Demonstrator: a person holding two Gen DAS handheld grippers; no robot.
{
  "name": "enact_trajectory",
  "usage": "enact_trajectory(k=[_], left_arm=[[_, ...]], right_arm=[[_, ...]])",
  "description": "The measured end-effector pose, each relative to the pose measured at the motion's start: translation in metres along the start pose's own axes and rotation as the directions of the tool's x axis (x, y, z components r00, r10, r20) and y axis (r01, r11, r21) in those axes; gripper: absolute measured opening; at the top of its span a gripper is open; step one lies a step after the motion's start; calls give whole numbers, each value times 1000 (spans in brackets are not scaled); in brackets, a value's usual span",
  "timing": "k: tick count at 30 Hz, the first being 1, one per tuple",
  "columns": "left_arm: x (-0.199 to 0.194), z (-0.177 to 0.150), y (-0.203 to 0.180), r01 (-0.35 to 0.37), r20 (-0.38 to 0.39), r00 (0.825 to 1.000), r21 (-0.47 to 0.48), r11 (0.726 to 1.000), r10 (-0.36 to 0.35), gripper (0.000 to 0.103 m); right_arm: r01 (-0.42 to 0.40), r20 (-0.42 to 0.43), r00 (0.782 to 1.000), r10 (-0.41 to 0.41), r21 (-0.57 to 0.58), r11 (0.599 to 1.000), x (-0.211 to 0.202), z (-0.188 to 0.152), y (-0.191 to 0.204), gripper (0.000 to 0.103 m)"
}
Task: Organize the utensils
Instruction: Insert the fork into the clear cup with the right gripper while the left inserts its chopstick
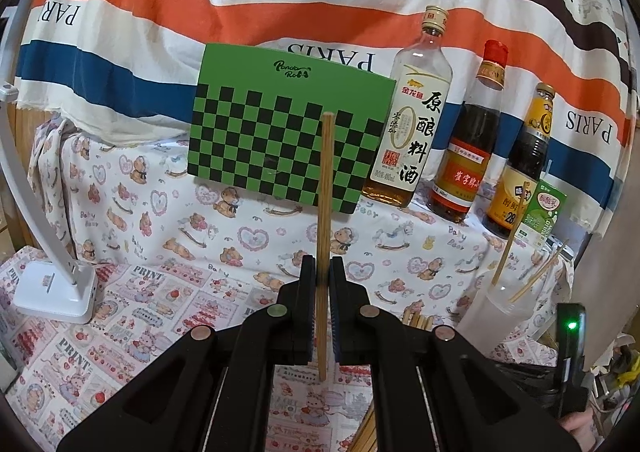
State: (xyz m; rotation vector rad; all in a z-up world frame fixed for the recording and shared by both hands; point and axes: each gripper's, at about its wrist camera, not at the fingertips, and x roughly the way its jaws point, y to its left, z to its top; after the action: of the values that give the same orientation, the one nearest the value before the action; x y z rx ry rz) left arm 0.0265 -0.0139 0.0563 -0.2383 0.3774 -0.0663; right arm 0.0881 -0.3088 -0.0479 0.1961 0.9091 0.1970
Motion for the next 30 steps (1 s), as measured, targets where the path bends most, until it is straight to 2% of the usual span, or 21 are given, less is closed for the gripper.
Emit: enact_trajectory(k=[5, 9, 16, 21, 23, 30], left_arm=[[-3, 0, -7, -3, 16, 1000, 33, 999, 3, 5], [-3, -2, -13, -6, 15, 1000, 59, 998, 5, 5], [-2, -4, -15, -14, 15, 1000, 71, 997, 13, 5], [-6, -2, -15, -4, 26, 1000, 70, 998, 3, 5], [-9, -2, -16, 2, 34, 999, 76, 997, -5, 5], [-10, -5, -24, 6, 41, 999, 107, 994, -11, 5]], right_arm=[[-76, 113, 991, 76, -11, 997, -41, 5, 2, 9], [-103, 152, 982, 110, -53, 993, -60, 5, 12, 9], [-102, 167, 980, 105, -23, 994, -71, 6, 14, 8], [-103, 272, 956, 106, -27, 994, -94, 6, 11, 7], [-87, 303, 948, 94, -36, 996, -103, 6, 12, 2], [-81, 347, 933, 97, -59, 995, -113, 7, 16, 2]])
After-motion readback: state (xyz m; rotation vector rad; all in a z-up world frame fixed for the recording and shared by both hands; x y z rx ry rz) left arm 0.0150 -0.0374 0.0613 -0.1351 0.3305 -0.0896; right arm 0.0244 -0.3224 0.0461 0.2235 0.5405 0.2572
